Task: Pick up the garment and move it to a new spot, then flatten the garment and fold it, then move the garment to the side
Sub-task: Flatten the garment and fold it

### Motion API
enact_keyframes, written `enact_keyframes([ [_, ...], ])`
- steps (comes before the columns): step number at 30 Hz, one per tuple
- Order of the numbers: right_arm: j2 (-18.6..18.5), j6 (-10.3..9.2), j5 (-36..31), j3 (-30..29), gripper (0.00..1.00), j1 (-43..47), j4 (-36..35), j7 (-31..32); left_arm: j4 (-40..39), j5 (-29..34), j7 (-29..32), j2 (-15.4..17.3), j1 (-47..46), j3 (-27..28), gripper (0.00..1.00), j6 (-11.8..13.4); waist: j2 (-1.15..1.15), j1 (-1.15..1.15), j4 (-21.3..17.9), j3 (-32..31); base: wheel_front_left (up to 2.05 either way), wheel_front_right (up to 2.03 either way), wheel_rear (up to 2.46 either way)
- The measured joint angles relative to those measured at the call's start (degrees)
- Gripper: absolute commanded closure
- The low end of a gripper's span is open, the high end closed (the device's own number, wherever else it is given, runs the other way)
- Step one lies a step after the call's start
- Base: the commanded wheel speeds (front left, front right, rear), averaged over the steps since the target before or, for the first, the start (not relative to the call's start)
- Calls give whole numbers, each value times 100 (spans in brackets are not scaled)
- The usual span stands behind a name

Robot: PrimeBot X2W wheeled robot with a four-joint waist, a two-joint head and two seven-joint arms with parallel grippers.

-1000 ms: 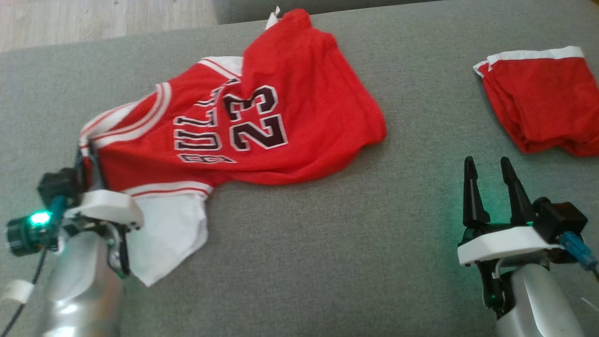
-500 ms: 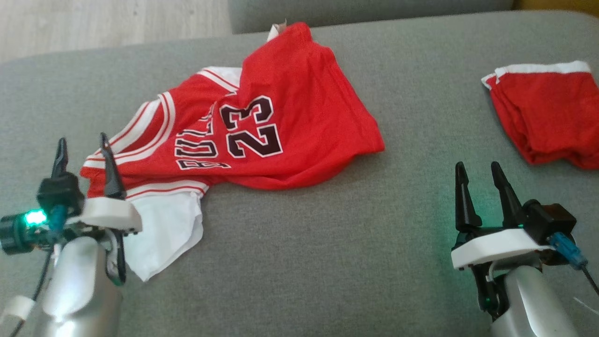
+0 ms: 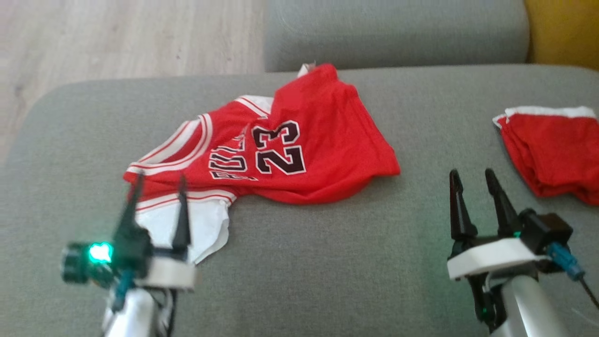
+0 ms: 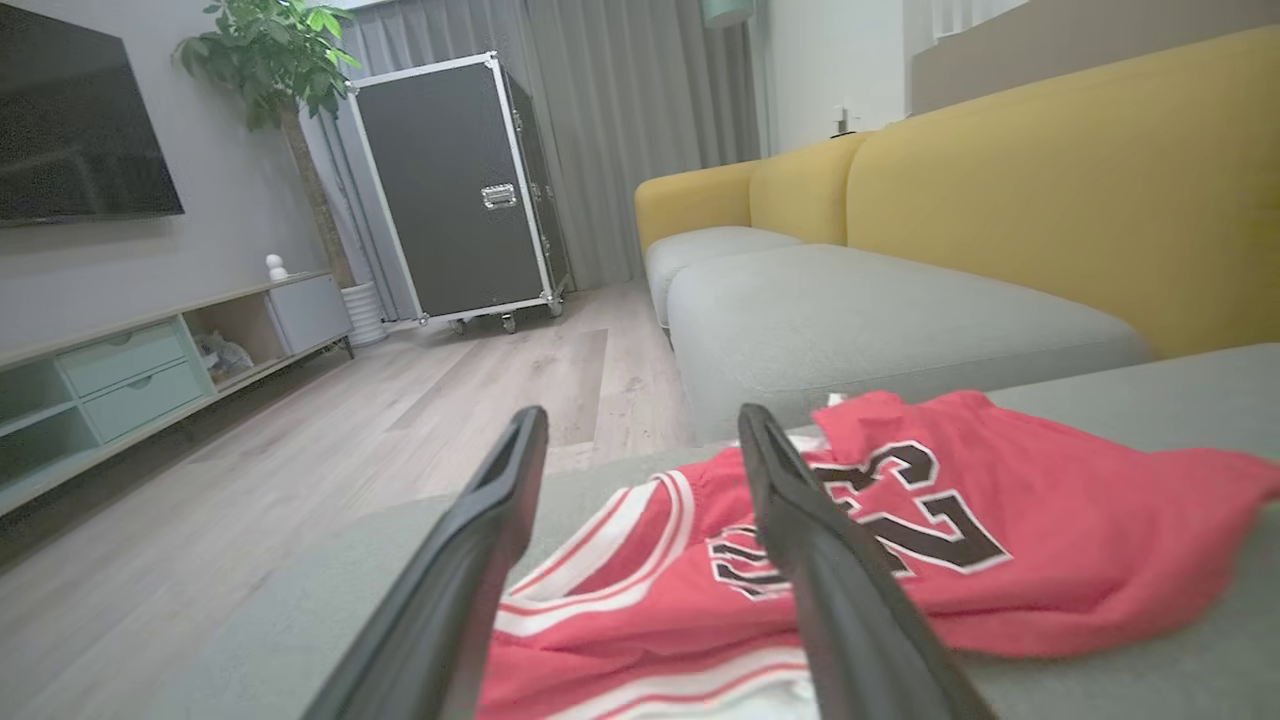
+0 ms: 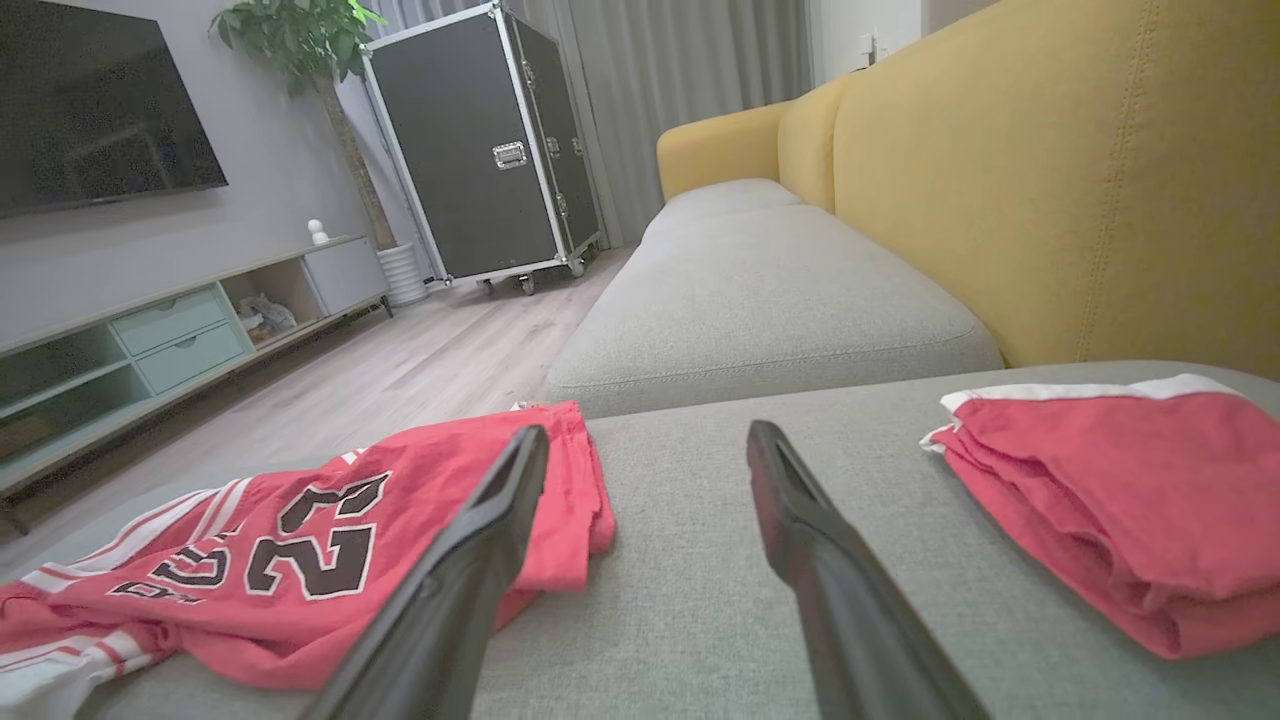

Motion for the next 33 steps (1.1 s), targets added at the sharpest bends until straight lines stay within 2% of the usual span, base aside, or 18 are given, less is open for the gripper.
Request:
enact_keyframes([
  [3, -1, 0, 45, 35, 0, 176, -5, 0, -227, 53, 0, -116, 438, -159, 0, 11, 0, 0, 90, -136, 0, 0, 0],
  [8, 0, 0, 92, 38, 0, 282, -4, 0, -446, 91, 1, -219, 1044, -293, 0, 196, 0, -1, 162, -201, 0, 0, 0],
  [15, 0, 0, -48, 54, 0, 223, 188, 4, -531, 31, 1, -299, 1050, -425, 0, 166, 0, 0, 320, -96, 0, 0, 0],
  [20, 0, 0, -318, -120, 0, -491, 832, 505, -476, 31, 0, -321, 776, -477, 0, 91, 0, 1, 508, 82, 0, 0, 0],
  [27, -22, 0, -676, -753, 0, -2051, 2314, 1655, -465, 31, 0, -399, 461, -633, 0, 49, 0, 2, 921, 467, 0, 0, 0],
  [33, -309, 0, -1104, -1092, 0, -2666, 3284, 2111, -422, -30, 0, -437, 358, -755, 0, 44, 0, 2, 1279, 698, 0, 0, 0],
])
